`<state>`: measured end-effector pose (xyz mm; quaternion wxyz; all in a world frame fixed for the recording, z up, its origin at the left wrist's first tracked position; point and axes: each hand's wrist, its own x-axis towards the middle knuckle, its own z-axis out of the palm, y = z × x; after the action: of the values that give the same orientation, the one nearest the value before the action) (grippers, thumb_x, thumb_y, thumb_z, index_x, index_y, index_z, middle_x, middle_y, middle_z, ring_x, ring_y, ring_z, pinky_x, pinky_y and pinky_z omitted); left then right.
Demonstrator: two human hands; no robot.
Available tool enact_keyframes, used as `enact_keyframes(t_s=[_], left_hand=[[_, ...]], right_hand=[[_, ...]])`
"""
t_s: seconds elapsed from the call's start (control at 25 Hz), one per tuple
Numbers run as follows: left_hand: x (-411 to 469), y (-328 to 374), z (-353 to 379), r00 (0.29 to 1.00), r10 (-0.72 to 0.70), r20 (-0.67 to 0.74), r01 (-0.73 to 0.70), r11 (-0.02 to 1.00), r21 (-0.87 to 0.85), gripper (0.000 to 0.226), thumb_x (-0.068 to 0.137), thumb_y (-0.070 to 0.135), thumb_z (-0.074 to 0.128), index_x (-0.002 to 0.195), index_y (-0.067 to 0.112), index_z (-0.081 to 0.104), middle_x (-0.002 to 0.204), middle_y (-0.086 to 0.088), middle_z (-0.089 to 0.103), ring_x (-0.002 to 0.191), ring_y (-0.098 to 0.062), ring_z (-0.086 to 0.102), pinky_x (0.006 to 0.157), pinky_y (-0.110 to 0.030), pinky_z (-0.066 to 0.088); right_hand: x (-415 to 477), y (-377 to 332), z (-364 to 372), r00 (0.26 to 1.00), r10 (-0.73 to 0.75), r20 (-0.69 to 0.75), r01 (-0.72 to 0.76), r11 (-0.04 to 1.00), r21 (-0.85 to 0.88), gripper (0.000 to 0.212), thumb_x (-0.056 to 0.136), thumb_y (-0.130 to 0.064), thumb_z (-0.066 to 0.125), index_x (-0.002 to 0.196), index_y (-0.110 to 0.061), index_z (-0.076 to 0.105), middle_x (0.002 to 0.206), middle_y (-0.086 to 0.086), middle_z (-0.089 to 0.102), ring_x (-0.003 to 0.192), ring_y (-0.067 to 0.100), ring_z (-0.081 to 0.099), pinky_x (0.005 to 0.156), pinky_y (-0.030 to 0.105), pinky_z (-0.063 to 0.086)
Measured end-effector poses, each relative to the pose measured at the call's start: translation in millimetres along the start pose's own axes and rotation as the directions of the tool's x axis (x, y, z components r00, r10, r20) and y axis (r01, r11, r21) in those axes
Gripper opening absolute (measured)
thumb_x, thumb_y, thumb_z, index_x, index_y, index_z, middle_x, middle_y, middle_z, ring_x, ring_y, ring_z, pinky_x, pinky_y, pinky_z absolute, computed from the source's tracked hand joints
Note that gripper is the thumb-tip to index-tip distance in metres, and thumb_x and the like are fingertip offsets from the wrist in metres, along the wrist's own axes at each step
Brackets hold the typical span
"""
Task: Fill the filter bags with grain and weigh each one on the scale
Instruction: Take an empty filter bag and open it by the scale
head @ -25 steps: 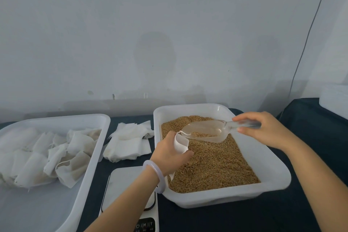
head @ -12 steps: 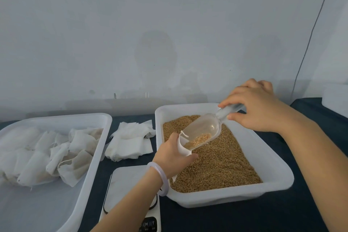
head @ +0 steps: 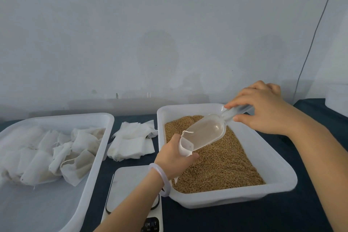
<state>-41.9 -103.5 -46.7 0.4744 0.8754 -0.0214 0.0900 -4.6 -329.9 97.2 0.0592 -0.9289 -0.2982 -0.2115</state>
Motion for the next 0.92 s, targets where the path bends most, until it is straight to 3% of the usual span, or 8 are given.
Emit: enact_keyframes(t_s=[0.16, 0.24, 0.32, 0.44, 0.6, 0.92], left_hand=[[-1, 2, -17, 0.999, -0.006, 0.052, 0.028, 0.898, -0.44, 0.016, 0.085, 0.023, 0.068, 0.088, 0.014, 0.055, 0.073, 0.001, 0.058, 0.064, -0.01, 0.056, 0.062, -0.022, 0.05], [-3, 2, -28, 0.997, 0.029, 0.074, 0.013, 0.862, -0.508, 0.014, 0.09, 0.023, 0.062, 0.08, 0.014, 0.059, 0.068, 0.002, 0.059, 0.063, -0.01, 0.055, 0.059, -0.018, 0.046], [-4, 4, -36, 0.994, 0.057, 0.09, -0.005, 0.871, -0.492, 0.023, 0.088, 0.033, 0.059, 0.075, 0.014, 0.065, 0.072, 0.003, 0.06, 0.065, -0.009, 0.055, 0.055, -0.019, 0.043], [-3, 7, -40, 0.993, 0.066, 0.093, -0.011, 0.867, -0.499, 0.03, 0.085, 0.038, 0.057, 0.081, 0.012, 0.071, 0.076, 0.005, 0.063, 0.065, -0.009, 0.056, 0.05, -0.023, 0.042], [-5, 10, -38, 0.995, 0.088, 0.047, -0.055, 0.878, -0.476, 0.031, 0.091, 0.035, 0.054, 0.078, 0.01, 0.069, 0.086, -0.002, 0.072, 0.07, -0.008, 0.061, 0.051, -0.022, 0.045], [0, 12, -25, 0.997, 0.072, 0.041, -0.053, 0.937, -0.344, 0.014, 0.092, 0.018, 0.058, 0.087, 0.005, 0.055, 0.06, 0.005, 0.061, 0.057, -0.005, 0.058, 0.058, -0.014, 0.047]], right_hand=[[-13, 24, 12, 0.982, 0.188, 0.027, -0.189, 0.96, 0.204, 0.028, 0.081, -0.036, 0.067, 0.092, -0.058, 0.051, 0.1, -0.02, 0.059, 0.109, 0.011, 0.034, 0.101, 0.038, 0.02], [-19, 30, 33, 0.962, 0.254, 0.096, -0.259, 0.965, 0.043, 0.025, 0.084, -0.039, 0.065, 0.1, -0.055, 0.054, 0.109, -0.017, 0.06, 0.115, 0.014, 0.035, 0.099, 0.036, 0.019], [-24, 28, 59, 0.948, 0.268, 0.174, -0.252, 0.962, -0.108, 0.027, 0.085, -0.043, 0.062, 0.111, -0.052, 0.057, 0.116, -0.018, 0.057, 0.118, 0.014, 0.034, 0.101, 0.038, 0.019], [-31, 22, 92, 0.943, 0.257, 0.214, -0.232, 0.964, -0.132, 0.029, 0.085, -0.043, 0.061, 0.113, -0.049, 0.058, 0.115, -0.021, 0.056, 0.115, 0.012, 0.033, 0.099, 0.039, 0.017], [-40, 14, 123, 0.941, 0.234, 0.245, -0.235, 0.972, -0.025, 0.031, 0.083, -0.046, 0.062, 0.114, -0.048, 0.058, 0.115, -0.024, 0.055, 0.107, 0.006, 0.031, 0.097, 0.037, 0.018], [-52, 28, 115, 0.898, 0.319, 0.304, -0.398, 0.883, 0.249, 0.025, 0.081, -0.039, 0.069, 0.09, -0.056, 0.053, 0.11, -0.026, 0.057, 0.121, 0.012, 0.045, 0.107, 0.05, 0.026]])
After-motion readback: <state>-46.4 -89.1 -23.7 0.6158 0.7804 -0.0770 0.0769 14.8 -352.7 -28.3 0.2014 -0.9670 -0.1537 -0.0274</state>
